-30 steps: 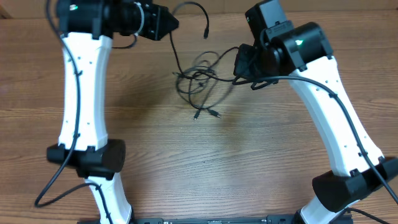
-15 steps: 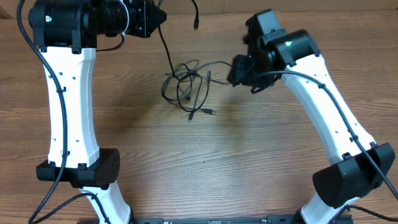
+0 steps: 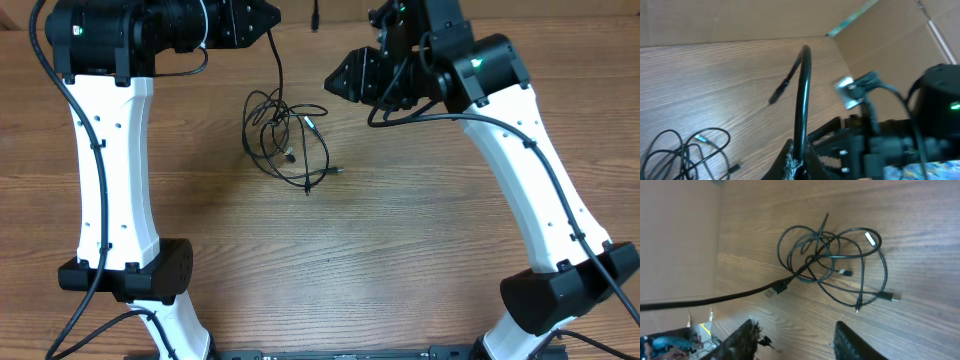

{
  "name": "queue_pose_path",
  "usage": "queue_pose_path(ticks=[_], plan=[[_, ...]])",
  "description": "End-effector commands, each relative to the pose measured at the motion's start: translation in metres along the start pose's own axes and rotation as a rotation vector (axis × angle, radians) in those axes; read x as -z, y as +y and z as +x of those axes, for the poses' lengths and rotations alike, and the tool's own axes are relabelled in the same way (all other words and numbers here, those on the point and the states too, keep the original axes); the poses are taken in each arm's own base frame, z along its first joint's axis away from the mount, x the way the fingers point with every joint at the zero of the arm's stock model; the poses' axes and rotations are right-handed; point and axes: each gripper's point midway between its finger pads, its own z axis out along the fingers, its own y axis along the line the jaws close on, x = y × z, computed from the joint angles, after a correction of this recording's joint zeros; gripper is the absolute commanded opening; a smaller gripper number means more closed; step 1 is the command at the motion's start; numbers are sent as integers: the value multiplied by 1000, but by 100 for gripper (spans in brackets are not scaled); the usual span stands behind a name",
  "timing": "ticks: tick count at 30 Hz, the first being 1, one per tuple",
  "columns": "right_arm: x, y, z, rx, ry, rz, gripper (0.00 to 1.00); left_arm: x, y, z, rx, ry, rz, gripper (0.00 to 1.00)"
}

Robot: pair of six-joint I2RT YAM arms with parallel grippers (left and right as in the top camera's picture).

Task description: Untangle cables

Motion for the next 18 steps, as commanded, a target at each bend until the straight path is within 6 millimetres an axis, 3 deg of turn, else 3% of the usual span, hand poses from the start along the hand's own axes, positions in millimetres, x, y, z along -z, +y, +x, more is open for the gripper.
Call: queue_pose_path(ticks=[1, 7, 15, 18], plan=[[-16, -19, 0, -55, 11, 77, 42, 22, -39, -4, -7, -42, 85, 4], [-44, -39, 9, -122, 88, 122, 39, 44, -60, -7, -61, -93, 93, 4], [-84, -47, 29, -88, 211, 106, 40, 69, -77, -1, -73, -126, 85, 4], [-95, -47, 38, 0, 250, 102, 51, 68, -74, 5, -44, -101, 78, 4]])
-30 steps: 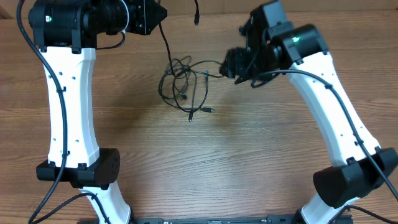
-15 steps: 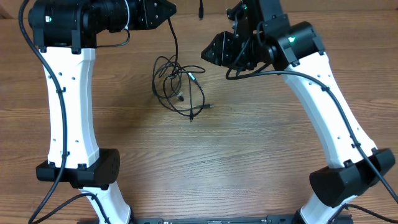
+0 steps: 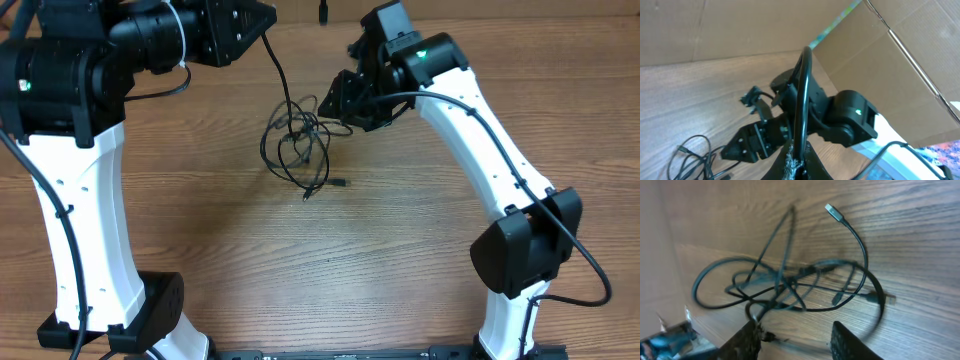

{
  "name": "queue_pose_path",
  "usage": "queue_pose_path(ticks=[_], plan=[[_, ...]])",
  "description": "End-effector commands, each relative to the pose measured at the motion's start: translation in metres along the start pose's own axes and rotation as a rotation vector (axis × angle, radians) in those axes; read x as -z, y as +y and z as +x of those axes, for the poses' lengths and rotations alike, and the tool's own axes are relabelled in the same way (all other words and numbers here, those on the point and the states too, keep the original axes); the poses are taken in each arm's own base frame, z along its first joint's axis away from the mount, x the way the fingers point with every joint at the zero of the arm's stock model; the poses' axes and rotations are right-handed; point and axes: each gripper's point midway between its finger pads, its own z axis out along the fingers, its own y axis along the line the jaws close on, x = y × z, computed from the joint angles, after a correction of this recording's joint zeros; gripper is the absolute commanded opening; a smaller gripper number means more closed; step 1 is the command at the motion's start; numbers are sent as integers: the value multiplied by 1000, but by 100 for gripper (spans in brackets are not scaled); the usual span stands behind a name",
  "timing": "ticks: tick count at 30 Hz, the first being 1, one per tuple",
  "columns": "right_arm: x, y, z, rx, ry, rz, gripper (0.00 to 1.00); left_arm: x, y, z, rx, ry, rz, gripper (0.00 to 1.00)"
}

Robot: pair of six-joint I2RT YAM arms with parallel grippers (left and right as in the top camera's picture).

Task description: Untangle cables

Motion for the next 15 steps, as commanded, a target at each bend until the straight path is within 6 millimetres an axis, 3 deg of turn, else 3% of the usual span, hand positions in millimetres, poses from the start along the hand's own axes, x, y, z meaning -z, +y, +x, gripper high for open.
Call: queue_pose_path(ticks=[1, 6, 15], plan=[[-16, 6, 13, 144, 53, -6, 55, 8, -8, 2, 18, -2, 16, 4], [-24, -3, 21, 198, 94, 30, 57, 8, -8, 5, 31, 10, 12, 4], [-25, -1, 12, 218, 59, 26, 64, 7, -8, 18, 110, 57, 10, 4]])
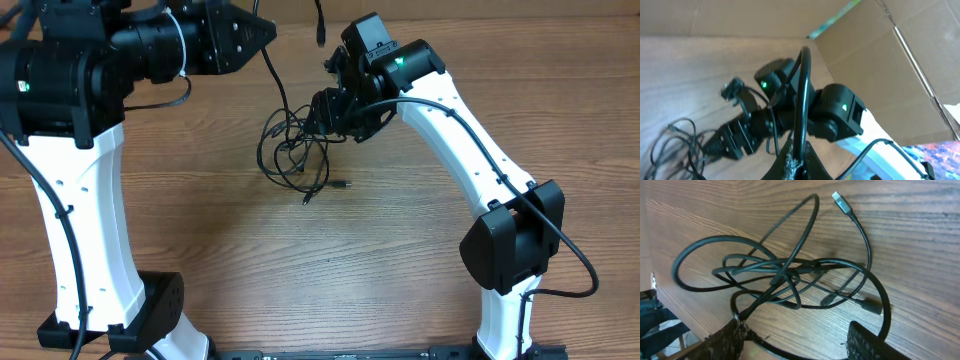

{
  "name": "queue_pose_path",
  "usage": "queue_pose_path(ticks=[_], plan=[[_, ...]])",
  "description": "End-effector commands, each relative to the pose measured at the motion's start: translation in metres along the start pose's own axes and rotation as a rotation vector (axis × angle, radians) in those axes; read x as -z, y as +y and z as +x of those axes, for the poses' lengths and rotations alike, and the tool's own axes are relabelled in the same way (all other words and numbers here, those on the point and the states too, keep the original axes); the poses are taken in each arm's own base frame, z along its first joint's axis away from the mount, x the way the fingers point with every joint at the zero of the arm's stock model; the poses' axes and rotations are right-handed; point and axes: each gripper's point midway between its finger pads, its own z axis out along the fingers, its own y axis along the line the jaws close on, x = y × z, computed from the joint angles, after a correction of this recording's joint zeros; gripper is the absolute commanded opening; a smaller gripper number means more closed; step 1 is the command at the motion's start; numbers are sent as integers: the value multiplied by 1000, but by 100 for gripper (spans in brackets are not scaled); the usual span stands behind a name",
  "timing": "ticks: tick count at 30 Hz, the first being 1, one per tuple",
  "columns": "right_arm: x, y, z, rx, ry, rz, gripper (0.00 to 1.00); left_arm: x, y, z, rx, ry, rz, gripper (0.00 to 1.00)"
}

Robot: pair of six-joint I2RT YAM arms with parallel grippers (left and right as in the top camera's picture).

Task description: Untangle cables

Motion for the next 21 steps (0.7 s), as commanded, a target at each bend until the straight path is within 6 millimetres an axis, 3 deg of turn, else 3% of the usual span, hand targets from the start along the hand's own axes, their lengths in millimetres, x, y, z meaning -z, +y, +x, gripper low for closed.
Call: queue_pose_path(ticks=[1, 6, 14, 21], plan=[[-2, -2, -2, 21, -5, 5, 64, 6, -10, 6, 22, 13, 21, 4], [-2, -2, -2, 20, -4, 5, 64, 6, -6, 8, 5, 18, 4, 4], [-2, -3, 0, 17, 1, 7, 64, 9, 27, 9, 26, -1, -183, 4], [-2, -4, 5, 3, 22, 13, 64, 9, 39, 0, 9, -37, -253, 4]])
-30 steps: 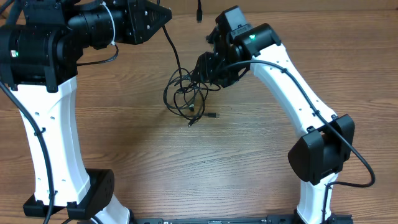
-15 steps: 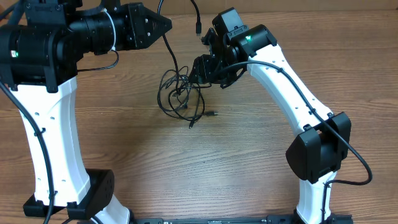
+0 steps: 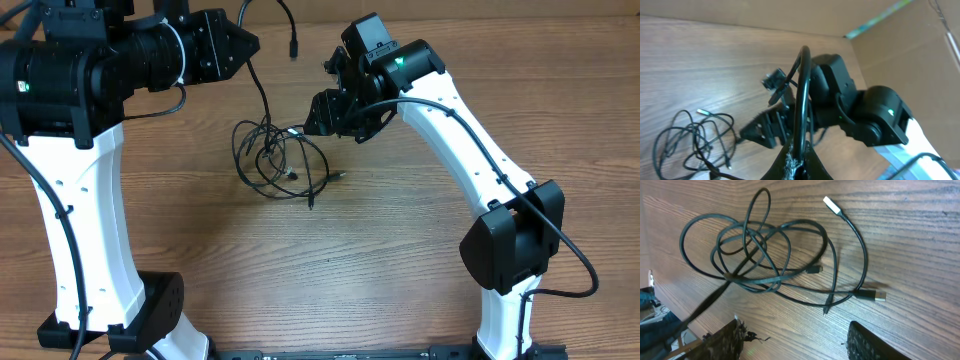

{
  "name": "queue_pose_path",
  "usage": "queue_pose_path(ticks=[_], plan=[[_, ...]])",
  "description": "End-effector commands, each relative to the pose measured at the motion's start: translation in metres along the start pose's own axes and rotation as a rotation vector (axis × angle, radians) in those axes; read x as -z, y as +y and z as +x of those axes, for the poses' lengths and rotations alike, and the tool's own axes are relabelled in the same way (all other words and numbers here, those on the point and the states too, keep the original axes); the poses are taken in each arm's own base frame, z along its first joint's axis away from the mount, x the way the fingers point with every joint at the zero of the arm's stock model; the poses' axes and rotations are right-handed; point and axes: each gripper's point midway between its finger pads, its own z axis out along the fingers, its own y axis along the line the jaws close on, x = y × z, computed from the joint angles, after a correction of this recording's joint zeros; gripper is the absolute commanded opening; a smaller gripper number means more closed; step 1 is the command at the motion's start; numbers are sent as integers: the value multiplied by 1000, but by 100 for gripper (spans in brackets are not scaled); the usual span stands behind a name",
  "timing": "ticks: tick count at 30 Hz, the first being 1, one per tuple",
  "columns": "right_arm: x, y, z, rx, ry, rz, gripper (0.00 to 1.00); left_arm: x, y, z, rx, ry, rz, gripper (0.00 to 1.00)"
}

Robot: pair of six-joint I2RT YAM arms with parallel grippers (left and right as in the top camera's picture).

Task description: Untangle cables

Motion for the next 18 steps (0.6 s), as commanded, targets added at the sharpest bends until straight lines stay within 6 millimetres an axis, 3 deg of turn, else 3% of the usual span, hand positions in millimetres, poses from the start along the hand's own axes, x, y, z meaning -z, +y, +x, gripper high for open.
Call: queue_pose_path(ticks=[1, 12, 18], plan=[[-2, -3, 2, -3, 10, 9, 64, 4, 3, -10, -49, -52, -50, 4], [-1, -3, -1, 3, -2, 5, 64, -15, 20, -4, -135, 18, -76, 4], [-17, 3, -10, -54, -23, -9, 64, -12, 3, -1, -153, 26, 25, 4]])
